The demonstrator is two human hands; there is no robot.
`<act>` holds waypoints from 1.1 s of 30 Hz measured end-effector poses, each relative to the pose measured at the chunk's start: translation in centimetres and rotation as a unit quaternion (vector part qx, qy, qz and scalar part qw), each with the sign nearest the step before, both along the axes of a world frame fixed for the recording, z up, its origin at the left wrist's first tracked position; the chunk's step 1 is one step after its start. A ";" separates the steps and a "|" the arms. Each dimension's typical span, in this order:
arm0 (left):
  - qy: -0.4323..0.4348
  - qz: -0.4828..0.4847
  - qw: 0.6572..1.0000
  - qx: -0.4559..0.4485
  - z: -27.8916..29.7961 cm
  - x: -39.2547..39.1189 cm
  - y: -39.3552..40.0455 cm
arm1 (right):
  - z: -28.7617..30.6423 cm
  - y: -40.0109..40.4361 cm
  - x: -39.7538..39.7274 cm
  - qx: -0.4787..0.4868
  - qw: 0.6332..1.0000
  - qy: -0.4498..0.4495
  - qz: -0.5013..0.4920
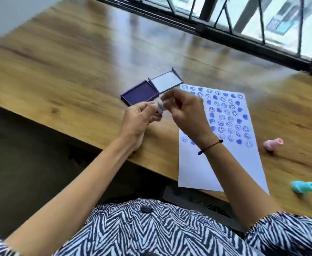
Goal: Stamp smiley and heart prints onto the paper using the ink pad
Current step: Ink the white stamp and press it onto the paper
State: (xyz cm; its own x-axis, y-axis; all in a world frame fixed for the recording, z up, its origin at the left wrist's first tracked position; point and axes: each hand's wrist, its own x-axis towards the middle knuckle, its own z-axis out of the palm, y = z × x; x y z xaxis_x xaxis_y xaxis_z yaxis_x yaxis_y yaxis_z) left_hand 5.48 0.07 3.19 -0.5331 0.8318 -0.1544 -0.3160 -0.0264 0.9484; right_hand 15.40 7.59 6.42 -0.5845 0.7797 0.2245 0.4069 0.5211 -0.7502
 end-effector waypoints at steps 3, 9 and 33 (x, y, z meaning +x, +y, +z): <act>-0.004 0.060 0.998 -0.010 -0.6 -1.5 -1.0 | 0.2 0.8 -2.4 0.067 0.996 -0.028 0.047; 0.035 0.165 0.985 -0.026 -1.7 -2.8 -1.7 | -1.1 3.3 -9.1 0.149 0.967 -0.165 0.126; 0.094 0.137 0.986 -0.030 -2.5 -2.5 -1.8 | -1.3 3.3 -9.5 0.110 0.962 -0.182 0.171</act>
State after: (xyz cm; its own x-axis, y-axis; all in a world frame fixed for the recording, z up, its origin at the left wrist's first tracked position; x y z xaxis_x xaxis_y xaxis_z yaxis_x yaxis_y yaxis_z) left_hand 3.00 -1.75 0.70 -0.7607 0.6445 -0.0764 -0.1238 -0.0285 0.9919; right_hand 5.86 10.87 5.10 -0.8693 0.4852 0.0939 0.3989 0.8010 -0.4465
